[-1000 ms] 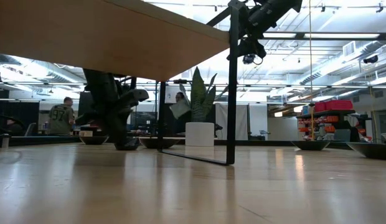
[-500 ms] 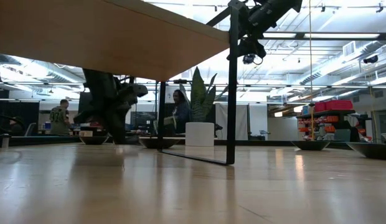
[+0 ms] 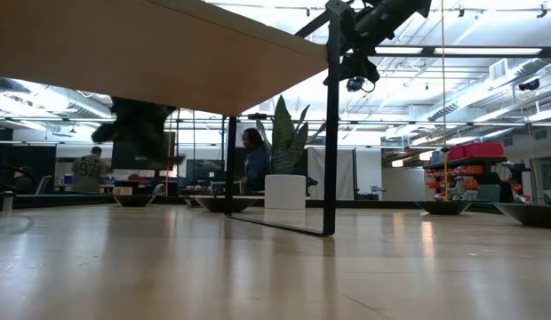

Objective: Pick & Place Mini shaped plates
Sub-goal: Stack the black drop shaped plate on top of the black drop shaped plate on the shelf

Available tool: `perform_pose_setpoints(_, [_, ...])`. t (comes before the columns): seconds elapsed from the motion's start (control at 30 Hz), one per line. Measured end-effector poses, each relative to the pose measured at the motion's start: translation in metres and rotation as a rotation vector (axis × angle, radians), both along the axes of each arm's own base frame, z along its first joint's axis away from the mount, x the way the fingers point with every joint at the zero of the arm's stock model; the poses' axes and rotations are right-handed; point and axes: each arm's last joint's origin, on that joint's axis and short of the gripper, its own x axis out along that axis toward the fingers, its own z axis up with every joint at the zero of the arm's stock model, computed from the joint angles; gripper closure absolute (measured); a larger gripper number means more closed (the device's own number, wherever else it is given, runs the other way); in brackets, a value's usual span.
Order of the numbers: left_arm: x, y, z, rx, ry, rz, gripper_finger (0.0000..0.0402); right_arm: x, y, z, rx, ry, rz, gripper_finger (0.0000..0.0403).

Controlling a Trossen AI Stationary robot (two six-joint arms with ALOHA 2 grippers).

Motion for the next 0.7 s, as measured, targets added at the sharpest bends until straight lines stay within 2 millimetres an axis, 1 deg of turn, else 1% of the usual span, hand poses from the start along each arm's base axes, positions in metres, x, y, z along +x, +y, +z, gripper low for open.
perform_pose_setpoints(0.13, [0.001, -0.002, 0.037, 0.106, -0.016, -0.123, 0.0401, 0.000, 0.000, 0.000, 0.000, 0.000, 0.001, 0.0199])
perform_pose_setpoints(0.23, [0.004, -0.002, 0.068, 0.200, -0.012, -0.266, 0.0401, 0.000, 0.000, 0.000, 0.000, 0.000, 0.001, 0.0199])
perform_pose_setpoints(0.37, [0.011, -0.006, 0.112, 0.340, -0.121, -0.479, 0.0401, 0.000, 0.000, 0.000, -0.003, 0.002, 0.006, 0.0199])
perform_pose_setpoints(0.47, [0.015, -0.012, 0.143, 0.440, -0.218, -0.635, 0.0401, 0.000, 0.000, 0.000, -0.022, 0.012, 0.022, 0.0199])
perform_pose_setpoints(0.57, [0.015, -0.021, 0.164, 0.540, -0.286, -0.796, 0.0402, 0.000, 0.000, 0.000, -0.044, 0.019, 0.040, 0.0199])
perform_pose_setpoints(0.7, [0.015, -0.031, 0.179, 0.689, -0.358, -1.064, 0.0401, 0.000, 0.000, 0.000, -0.064, 0.027, 0.056, 0.0199])
